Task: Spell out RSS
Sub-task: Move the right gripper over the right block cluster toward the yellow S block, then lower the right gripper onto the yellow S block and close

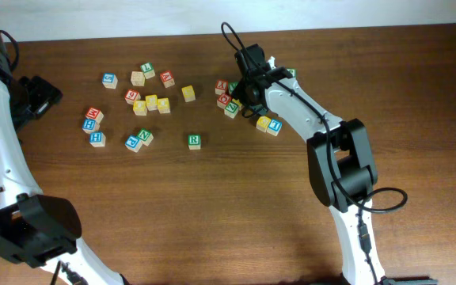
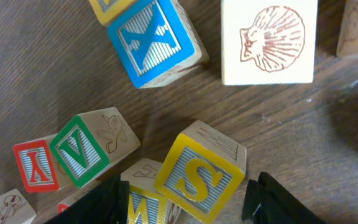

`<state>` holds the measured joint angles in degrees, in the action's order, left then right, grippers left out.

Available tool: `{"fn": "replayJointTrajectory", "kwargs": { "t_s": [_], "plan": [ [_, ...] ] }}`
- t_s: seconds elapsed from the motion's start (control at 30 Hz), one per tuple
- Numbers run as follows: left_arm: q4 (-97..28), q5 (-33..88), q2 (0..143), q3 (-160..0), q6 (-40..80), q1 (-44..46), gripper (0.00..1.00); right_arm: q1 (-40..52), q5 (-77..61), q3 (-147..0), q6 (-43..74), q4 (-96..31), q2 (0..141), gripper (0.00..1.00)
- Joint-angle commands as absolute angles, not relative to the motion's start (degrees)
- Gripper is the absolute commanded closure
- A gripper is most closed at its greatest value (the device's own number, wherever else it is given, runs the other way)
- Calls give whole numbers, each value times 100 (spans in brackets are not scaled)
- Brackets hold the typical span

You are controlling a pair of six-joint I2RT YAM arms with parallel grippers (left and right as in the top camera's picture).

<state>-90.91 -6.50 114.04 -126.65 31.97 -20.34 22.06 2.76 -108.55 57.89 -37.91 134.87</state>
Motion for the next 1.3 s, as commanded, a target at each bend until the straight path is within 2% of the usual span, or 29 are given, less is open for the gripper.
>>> {"fn": "replayJointTrajectory", "kwargs": {
  "t_s": [0.0,0.5,0.6,0.73,0.87,1.27],
  "plan": [
    [-9100,-735,11327,-12711,3168,-2080,1,2040,379,-10855,5745,-3924,13603,52],
    [-9098,-735,11327,-12711,3168,-2080,1,1835,239,-10901,5094,-4283,13541,47],
    [-9100,-735,11327,-12711,3168,-2080,1,1835,215,-10936,4971,-4311,13515,55],
    [-9098,-735,11327,-12711,3168,-2080,1,1839,213,-10934,4838,-4394,13515,60],
    [-9100,-735,11327,-12711,3168,-2080,1,1868,211,-10936,4517,-4414,13515,72],
    [-9100,-735,11327,-12711,3168,-2080,1,1885,-45,-11386,3739,-4890,13037,81]
  ]
}}
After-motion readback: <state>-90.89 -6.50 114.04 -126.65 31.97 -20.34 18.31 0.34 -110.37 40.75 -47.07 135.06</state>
